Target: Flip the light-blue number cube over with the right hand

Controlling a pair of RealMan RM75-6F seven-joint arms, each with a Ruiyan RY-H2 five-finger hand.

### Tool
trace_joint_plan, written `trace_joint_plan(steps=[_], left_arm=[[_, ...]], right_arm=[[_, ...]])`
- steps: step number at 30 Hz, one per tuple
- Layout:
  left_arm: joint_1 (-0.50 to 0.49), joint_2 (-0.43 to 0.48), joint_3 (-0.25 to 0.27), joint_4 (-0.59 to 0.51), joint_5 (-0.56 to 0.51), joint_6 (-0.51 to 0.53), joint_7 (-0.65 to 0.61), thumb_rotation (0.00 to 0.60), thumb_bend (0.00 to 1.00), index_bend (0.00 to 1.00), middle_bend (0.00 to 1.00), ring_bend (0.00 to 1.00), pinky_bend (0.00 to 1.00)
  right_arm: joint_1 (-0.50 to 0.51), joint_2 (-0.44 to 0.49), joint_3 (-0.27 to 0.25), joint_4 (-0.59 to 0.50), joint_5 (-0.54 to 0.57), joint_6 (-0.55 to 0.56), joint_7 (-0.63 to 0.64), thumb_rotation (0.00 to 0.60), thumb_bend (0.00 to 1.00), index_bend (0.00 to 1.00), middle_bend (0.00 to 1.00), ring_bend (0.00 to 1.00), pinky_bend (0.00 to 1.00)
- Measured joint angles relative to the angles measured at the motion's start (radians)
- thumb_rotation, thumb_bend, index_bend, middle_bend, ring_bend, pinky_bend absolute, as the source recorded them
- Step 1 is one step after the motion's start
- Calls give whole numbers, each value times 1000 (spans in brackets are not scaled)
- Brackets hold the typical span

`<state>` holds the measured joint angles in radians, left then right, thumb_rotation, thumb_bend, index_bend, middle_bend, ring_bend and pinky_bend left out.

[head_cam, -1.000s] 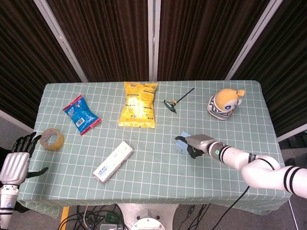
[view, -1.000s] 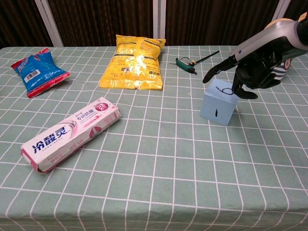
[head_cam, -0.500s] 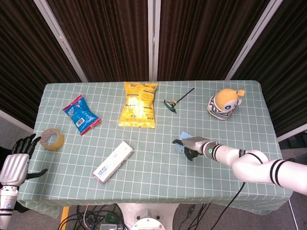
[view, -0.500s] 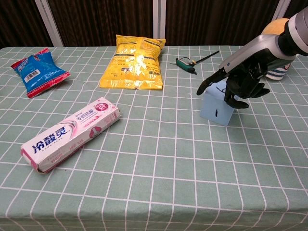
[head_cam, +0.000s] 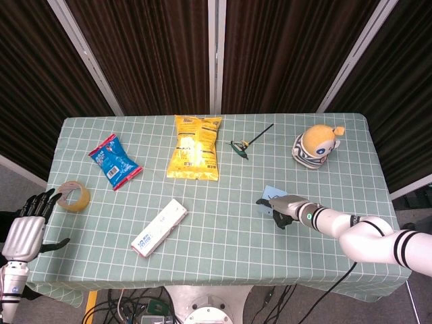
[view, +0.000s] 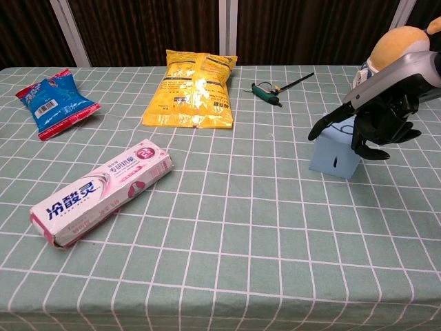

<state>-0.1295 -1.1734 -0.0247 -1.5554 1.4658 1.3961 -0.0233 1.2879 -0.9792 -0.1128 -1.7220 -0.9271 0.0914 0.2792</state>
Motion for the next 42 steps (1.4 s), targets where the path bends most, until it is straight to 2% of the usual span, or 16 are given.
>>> trace_joint_plan(steps=[20,26,32,38,42], left_arm=[[-7,-4,1,-12,1,-7,24,600,0,69,0,0,42],[-9,-4,-1,-15,-1,-9,30,600,0,69,0,0,42],[-6,-3,-4,-17,-6,-3,31,600,0,69,0,0,42],[-1,6,-4,-30,-3,10,35,600,0,69,0,0,42],[3,10,-4,-42,-1,19,41,600,0,69,0,0,42]], right_arm=[[-25,67,-67,-36,-59,-21,-28,600,1000,77,999,891,801],[-35,74,-60,-43,-66,-13,-26,600,1000,81,999,891,801],[-68,114,-24,-96,-83,30,-26,600,1000,83,999,891,800],[-194,226,23,-204,-154,174,-21,600,1000,82,998,891,800],[-346,278,22,-251,-237,397,-39,600,1000,112,994,883,799]])
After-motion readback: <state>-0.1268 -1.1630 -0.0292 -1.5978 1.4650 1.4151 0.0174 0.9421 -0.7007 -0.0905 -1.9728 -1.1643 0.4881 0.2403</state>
